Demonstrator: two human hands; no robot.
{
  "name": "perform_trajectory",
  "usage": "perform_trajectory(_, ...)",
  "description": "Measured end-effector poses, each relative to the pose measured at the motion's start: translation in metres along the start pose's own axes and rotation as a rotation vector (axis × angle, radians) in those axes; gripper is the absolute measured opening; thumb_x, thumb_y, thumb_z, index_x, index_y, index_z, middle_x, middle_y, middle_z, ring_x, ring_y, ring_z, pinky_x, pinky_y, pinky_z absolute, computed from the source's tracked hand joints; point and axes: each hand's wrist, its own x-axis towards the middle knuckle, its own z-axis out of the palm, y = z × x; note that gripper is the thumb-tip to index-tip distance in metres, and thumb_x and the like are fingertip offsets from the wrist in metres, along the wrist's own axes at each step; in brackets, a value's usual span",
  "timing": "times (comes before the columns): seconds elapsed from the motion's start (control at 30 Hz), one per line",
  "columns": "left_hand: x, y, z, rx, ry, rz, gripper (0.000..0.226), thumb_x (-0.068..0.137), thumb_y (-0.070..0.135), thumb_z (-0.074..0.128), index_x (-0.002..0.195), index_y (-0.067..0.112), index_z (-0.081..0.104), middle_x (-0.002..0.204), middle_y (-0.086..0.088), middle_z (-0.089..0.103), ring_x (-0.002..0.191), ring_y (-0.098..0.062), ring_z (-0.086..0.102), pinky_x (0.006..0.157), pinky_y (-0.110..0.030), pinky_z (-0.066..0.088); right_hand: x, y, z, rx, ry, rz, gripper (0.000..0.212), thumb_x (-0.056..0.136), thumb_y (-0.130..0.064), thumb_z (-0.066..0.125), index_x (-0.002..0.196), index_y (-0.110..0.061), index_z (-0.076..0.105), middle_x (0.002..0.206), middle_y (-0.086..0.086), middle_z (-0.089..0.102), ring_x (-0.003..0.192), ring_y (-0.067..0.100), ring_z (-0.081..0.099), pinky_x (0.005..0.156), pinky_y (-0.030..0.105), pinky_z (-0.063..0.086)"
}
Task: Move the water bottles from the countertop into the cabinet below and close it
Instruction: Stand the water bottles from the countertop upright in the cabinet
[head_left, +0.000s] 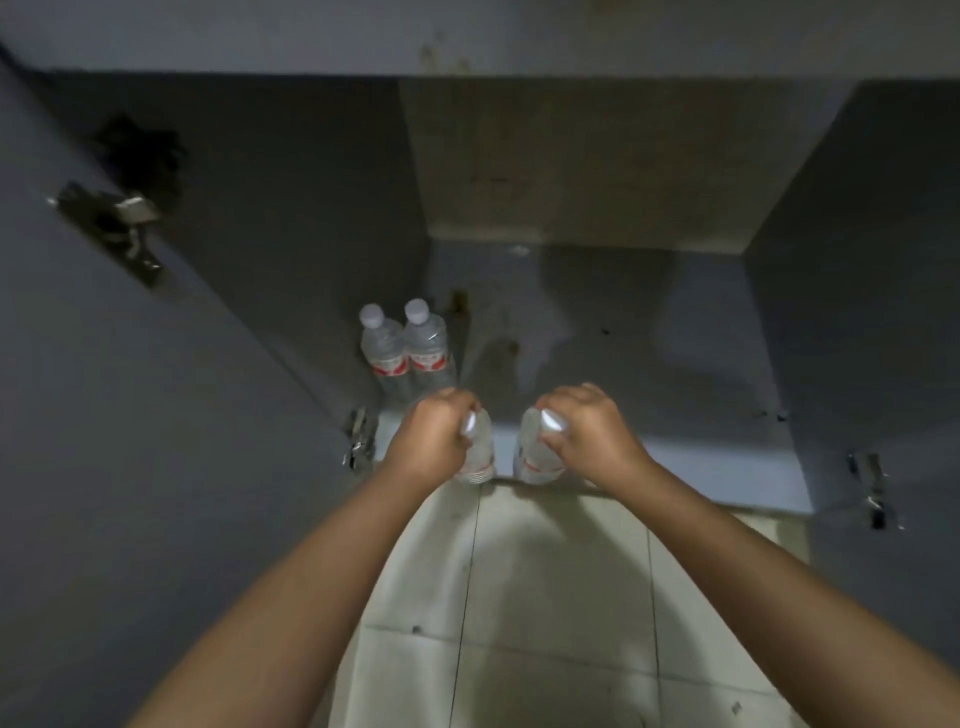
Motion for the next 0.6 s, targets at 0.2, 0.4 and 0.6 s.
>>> perform_trajectory(0.2,0.051,-0.011,0.029,0.082,0.019,0.052,0.039,0.087,0.004,0.059,0.126,0.006,0.056,0.129,-0.013,0.058,0.12,-0.026,0.053,0.094,-0.024,0.039,0.025,0.027,0.028,0.074,-0.021,0.114,0.04,0.083,-0.004,0.063,0.122,-0.002,0.057,0.127,0.018,0.059,0.121,0.028,0.051,0.101,0.026,0.037)
perform_trajectory(0.4,0.07,-0.016,0.039,0.157,0.008,0.068,0.035,0.087,0.003,0.058,0.122,0.007,0.059,0.125,-0.013,0.061,0.115,-0.026,0.057,0.093,-0.027,0.044,0.026,0.039,0.038,0.127,0.039,0.166,0.039,0.078,0.002,0.067,0.116,0.003,0.061,0.121,0.025,0.061,0.118,0.034,0.053,0.101,0.03,0.04)
perform_trajectory(0.6,0.077,-0.01,0.036,0.384,-0.031,-0.035,0.037,0.09,0.008,0.055,0.127,0.008,0.05,0.126,-0.018,0.059,0.117,-0.034,0.057,0.092,-0.039,0.049,0.027,0.045,0.032,-0.094,-0.082,0.199,0.041,0.086,-0.013,0.056,0.127,-0.011,0.049,0.12,0.018,0.056,0.114,0.031,0.053,0.09,0.032,0.044)
